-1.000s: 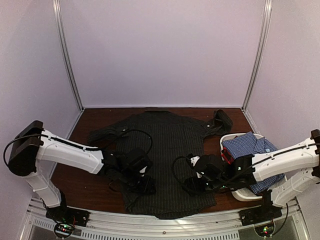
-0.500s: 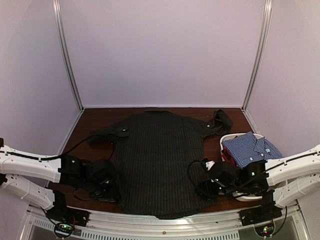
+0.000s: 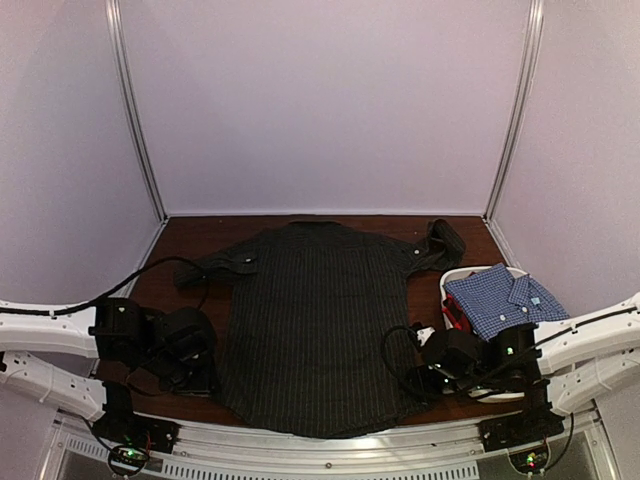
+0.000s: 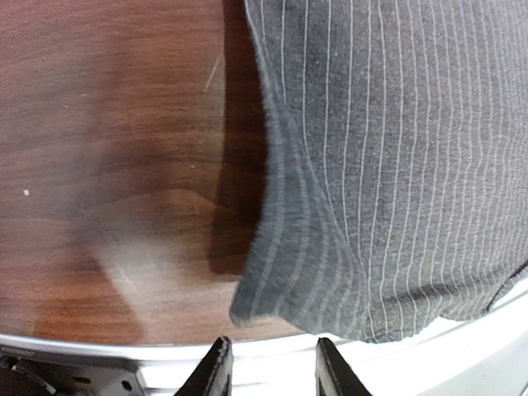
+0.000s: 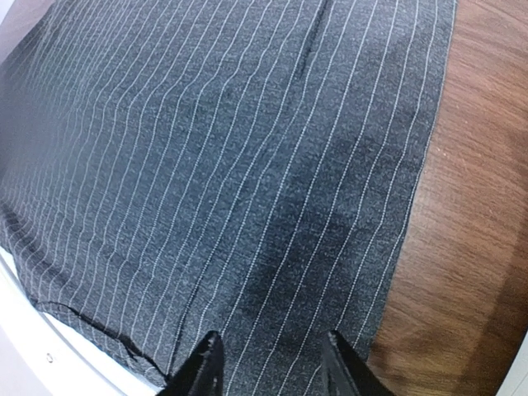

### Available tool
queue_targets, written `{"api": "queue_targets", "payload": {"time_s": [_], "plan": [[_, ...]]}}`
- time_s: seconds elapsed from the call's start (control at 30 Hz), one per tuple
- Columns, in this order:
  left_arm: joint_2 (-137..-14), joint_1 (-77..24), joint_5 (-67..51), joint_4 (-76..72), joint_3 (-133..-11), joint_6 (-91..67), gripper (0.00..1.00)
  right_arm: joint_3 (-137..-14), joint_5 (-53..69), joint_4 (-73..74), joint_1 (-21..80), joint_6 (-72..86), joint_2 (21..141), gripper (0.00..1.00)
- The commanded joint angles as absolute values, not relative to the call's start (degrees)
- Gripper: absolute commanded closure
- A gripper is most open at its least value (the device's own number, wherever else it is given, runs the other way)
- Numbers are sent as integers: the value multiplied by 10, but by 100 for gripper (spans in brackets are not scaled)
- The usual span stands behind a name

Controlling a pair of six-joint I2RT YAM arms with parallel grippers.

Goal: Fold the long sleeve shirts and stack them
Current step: Flatten out the square-folded shirt at the center of the board.

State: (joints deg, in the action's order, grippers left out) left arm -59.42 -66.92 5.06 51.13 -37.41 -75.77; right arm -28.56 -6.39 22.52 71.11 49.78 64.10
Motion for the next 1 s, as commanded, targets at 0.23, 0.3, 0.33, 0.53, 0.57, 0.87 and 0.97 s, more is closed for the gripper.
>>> {"api": "queue_targets", "payload": {"time_s": [0.23, 0.3, 0.33, 0.53, 0.57, 0.87, 0.97], "plan": [[-562, -670, 83, 594, -435, -770, 66, -321, -53, 211, 723, 487, 698, 71], [-575, -669, 82, 548, -444, -745, 64, -325, -47, 203, 723, 483, 715, 73], [-586, -666, 80, 520, -448, -731, 64, -326, -45, 200, 724, 482, 725, 73], [-700, -636, 44, 402, -466, -641, 64, -310, -33, 191, 733, 497, 750, 74], [-711, -632, 38, 390, -461, -635, 64, -304, -31, 192, 735, 502, 751, 74], [-712, -620, -67, 310, -295, -676, 70, -251, -25, 218, 748, 546, 727, 71], [-694, -620, -71, 314, -272, -695, 70, -257, -20, 225, 748, 544, 730, 69]]}}
